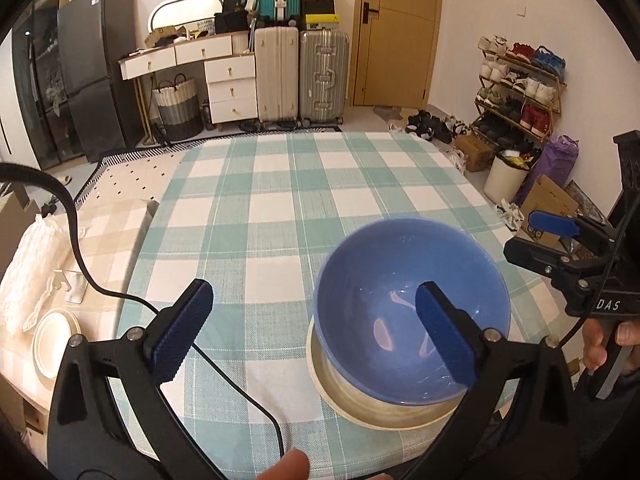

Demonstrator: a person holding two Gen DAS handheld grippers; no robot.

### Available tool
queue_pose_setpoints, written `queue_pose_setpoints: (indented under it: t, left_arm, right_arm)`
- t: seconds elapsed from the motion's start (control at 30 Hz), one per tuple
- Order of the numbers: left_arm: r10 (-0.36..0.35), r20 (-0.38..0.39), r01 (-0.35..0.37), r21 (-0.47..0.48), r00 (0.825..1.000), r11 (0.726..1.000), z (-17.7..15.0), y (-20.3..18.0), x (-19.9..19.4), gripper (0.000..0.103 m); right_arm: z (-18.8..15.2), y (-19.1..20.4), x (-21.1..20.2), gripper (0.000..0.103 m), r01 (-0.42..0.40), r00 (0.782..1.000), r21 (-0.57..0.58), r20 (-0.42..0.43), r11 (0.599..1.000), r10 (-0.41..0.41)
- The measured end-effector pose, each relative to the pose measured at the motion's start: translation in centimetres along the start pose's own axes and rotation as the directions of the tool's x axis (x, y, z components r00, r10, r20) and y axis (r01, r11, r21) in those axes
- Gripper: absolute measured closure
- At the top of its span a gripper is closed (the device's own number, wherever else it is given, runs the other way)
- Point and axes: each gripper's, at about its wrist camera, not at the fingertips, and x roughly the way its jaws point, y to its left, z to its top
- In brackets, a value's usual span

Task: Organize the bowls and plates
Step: 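Withdraw both tools upward from the bowls on the plates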

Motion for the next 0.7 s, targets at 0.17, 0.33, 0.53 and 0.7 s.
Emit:
queue_pose_setpoints:
  t: [0.17,0.33,0.53,0.7]
  left_arm:
    - [0.004,0.056,-0.004,0.005,0.998,1.0,-0.2,0.3,-1.3,0.002]
    - [-0.014,0.092,0.015,-0.009,0.996,1.0,-0.7,0.9,-2.1,0.002]
    - [0.006,0.151,0.0,-0.041,0.989,0.999,-1.7,2.2,-2.9,0.002]
    - [0.038,0.177,-0.029,-0.053,0.983,0.998,-2.7,3.4,-3.6,0.002]
  right_arm:
    - [-0.5,0.1,-1.4,0.01,0.032,0.996,0.005,0.079,0.999,-0.032]
    - [-1.2,-0.4,-2.3,0.007,0.017,0.989,0.023,0.148,1.0,-0.02]
    - [-2.3,-0.8,-3.1,0.004,0.021,0.98,0.032,0.195,0.999,-0.027]
    - [-3.4,0.1,-3.4,0.001,0.072,0.974,-0.023,0.217,0.997,-0.066]
